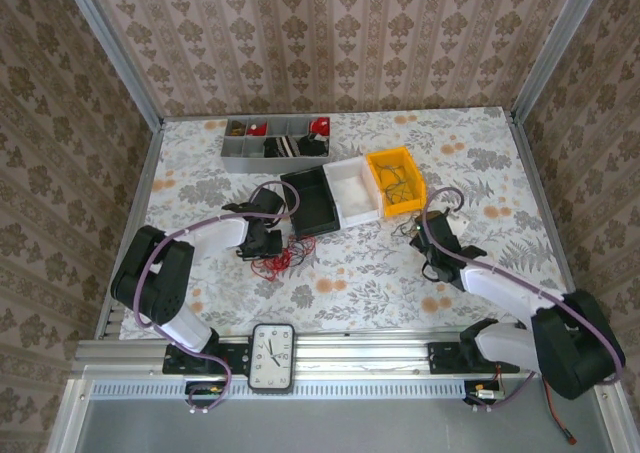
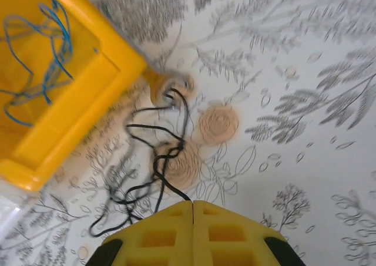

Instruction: Untangle the cables

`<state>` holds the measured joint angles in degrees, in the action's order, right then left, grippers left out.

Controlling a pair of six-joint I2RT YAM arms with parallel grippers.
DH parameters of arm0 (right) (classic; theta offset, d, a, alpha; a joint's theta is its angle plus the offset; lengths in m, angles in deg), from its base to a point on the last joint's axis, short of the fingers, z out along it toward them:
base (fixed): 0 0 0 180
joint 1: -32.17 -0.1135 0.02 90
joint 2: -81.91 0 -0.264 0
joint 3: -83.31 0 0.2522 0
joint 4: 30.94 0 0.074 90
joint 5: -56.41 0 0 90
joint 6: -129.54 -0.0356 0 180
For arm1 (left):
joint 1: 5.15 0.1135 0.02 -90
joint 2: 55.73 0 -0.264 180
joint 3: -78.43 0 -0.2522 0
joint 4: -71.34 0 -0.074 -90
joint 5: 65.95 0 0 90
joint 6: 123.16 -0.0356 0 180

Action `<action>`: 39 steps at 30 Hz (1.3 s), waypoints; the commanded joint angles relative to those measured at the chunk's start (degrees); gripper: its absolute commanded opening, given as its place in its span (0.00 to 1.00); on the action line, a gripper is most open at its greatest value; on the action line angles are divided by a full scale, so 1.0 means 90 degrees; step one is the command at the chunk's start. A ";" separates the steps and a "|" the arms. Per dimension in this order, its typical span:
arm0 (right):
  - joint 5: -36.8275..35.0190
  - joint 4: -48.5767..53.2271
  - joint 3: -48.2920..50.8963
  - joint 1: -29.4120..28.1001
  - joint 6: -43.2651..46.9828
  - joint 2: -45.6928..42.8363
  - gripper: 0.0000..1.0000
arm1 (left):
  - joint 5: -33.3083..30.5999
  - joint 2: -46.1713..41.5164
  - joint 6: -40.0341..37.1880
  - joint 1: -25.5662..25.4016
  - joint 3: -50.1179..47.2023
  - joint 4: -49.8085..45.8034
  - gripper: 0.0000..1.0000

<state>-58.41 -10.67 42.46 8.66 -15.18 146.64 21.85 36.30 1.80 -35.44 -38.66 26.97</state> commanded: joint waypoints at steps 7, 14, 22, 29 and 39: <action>-0.0150 -0.0611 -0.0926 -0.0511 0.1793 -0.0786 0.00 | -0.0626 0.0458 0.0100 0.0209 -0.0304 0.0286 0.00; 0.1820 -0.1755 -0.1411 -0.0453 0.2347 -0.0409 0.00 | -0.0588 0.0470 0.0052 0.0210 -0.0313 0.0325 0.00; 0.4544 -0.2560 -0.1470 0.0250 0.1954 -0.0047 0.00 | -0.0557 0.0441 0.0016 0.0210 -0.0358 0.0384 0.00; 0.5012 -0.2405 -0.1589 0.0420 0.1998 0.0054 0.00 | -0.0525 0.0419 -0.0007 0.0210 -0.0392 0.0442 0.00; 0.5222 -0.2421 -0.1789 0.0133 0.2115 0.0603 0.00 | -0.0510 0.0267 -0.0056 0.0210 -0.0481 0.0528 0.00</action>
<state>-13.36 -30.78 28.63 10.94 3.25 150.82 22.07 35.38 1.75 -35.37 -39.84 28.41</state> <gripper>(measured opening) 0.044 0.057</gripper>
